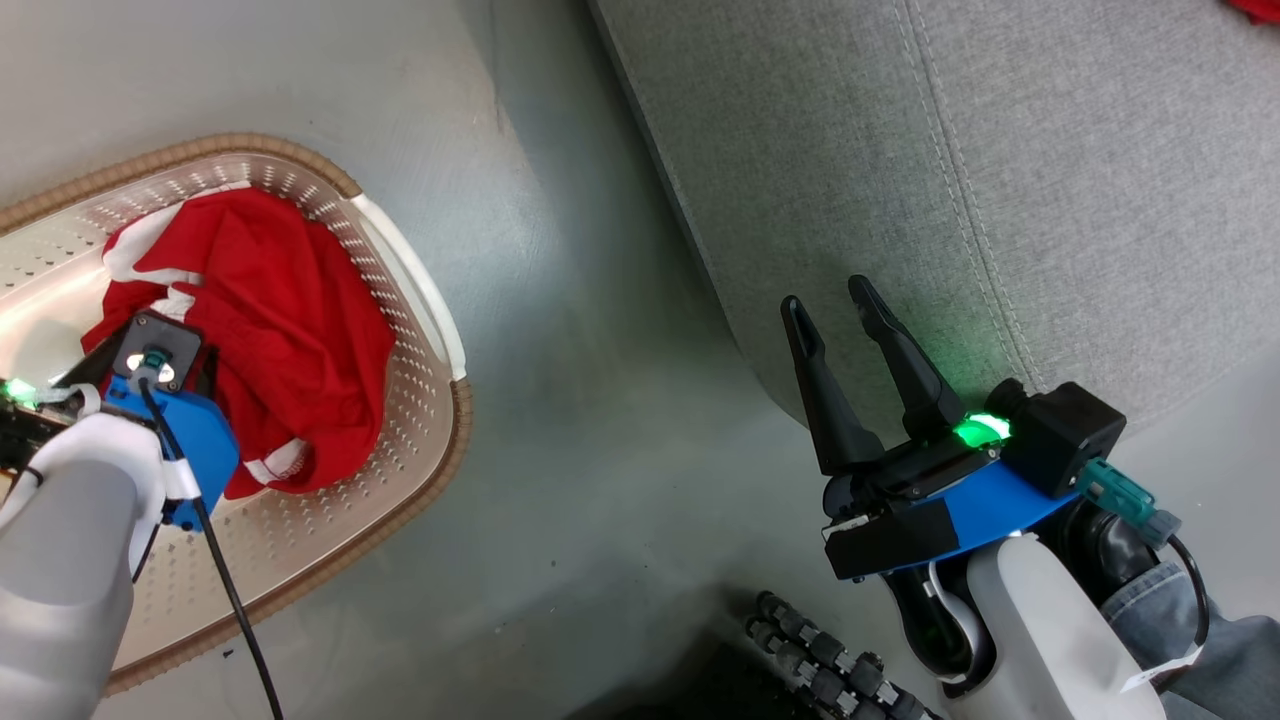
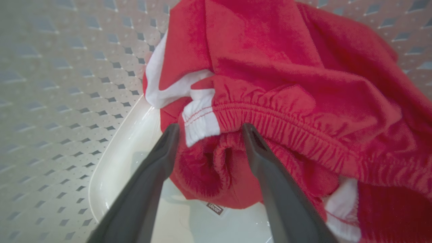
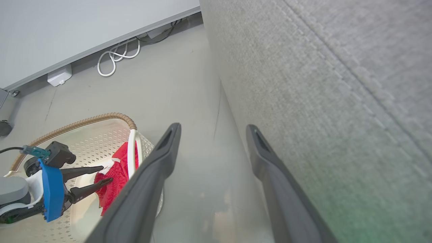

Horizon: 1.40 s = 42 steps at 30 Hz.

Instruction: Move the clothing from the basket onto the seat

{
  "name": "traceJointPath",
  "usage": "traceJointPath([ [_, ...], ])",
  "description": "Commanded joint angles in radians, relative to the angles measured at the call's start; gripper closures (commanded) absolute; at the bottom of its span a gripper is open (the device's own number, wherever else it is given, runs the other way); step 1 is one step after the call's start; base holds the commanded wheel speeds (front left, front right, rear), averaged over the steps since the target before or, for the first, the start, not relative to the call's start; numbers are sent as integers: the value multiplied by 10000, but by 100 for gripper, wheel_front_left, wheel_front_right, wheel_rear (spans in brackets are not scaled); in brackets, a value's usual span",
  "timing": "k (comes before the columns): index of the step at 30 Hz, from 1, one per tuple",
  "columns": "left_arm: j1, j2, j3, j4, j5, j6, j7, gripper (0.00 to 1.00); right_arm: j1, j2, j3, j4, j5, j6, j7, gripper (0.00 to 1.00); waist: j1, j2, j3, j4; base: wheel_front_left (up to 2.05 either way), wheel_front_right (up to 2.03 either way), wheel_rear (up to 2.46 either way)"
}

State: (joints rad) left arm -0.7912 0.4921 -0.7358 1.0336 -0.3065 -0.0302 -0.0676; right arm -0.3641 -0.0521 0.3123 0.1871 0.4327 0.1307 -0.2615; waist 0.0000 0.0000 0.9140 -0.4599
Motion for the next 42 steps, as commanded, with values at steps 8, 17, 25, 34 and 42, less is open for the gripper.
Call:
traceJointPath([
  [8, -592, 438, -755, 993, 478, -674, 385, 0, -269, 28, 250, -84, 183, 1, -51, 0, 0, 0, 172, -101, 0, 0, 0],
  [17, -1063, 282, -1046, 2098, 628, -674, -210, 0, -426, 28, 425, -64, 292, 1, -51, 0, 0, 0, 263, -194, 0, 0, 0],
  [25, -1203, 116, -1259, 2293, 430, -937, -755, 63, -304, 28, 366, -70, 197, 1, -51, 0, 0, 0, 223, -101, 0, 0, 0],
  [34, -1282, 46, -1425, 2396, 134, -992, -915, 100, -392, 28, 438, -22, 182, 1, -52, 0, 0, 0, 173, -83, 0, 0, 0],
  [42, -1124, 74, -1567, 2378, -338, -1005, -1140, 100, -621, 28, 580, 52, 142, 1, -52, 0, 0, 0, -46, -130, 0, 0, 0],
])
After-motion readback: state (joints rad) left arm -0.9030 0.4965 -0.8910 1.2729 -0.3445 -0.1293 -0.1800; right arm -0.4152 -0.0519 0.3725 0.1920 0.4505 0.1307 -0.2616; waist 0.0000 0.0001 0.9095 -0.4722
